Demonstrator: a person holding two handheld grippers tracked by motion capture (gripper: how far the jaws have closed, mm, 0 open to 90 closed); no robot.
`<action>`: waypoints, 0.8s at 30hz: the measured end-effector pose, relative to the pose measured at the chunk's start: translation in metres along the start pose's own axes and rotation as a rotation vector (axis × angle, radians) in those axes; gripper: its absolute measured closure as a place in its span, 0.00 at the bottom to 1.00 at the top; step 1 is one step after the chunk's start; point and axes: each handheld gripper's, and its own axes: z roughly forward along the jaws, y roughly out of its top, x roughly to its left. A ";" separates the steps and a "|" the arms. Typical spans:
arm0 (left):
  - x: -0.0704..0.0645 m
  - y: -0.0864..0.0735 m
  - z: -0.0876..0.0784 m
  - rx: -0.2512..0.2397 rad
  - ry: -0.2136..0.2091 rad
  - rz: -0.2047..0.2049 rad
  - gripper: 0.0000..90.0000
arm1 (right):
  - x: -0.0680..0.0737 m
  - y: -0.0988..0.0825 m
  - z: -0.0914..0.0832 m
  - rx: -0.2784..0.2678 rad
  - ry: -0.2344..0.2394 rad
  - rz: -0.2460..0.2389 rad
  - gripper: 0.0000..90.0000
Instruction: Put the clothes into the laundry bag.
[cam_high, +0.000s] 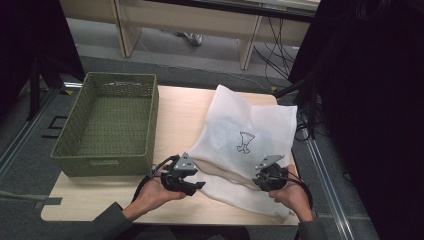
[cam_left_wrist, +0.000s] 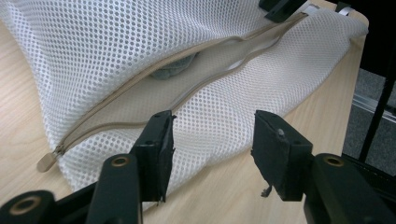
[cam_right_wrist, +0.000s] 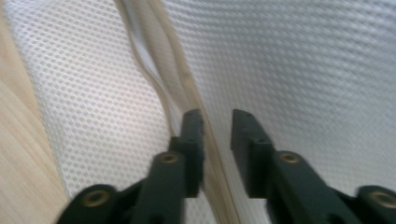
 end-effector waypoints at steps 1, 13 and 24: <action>-0.001 -0.002 -0.003 0.001 0.006 0.007 0.52 | 0.000 -0.004 -0.003 -0.010 -0.016 0.012 0.77; -0.005 -0.019 -0.025 0.018 0.013 -0.014 0.40 | -0.001 -0.055 -0.024 -0.002 -0.111 0.150 0.61; 0.000 -0.038 -0.044 0.031 0.033 -0.025 0.32 | 0.012 -0.058 -0.032 -0.103 -0.091 0.197 0.50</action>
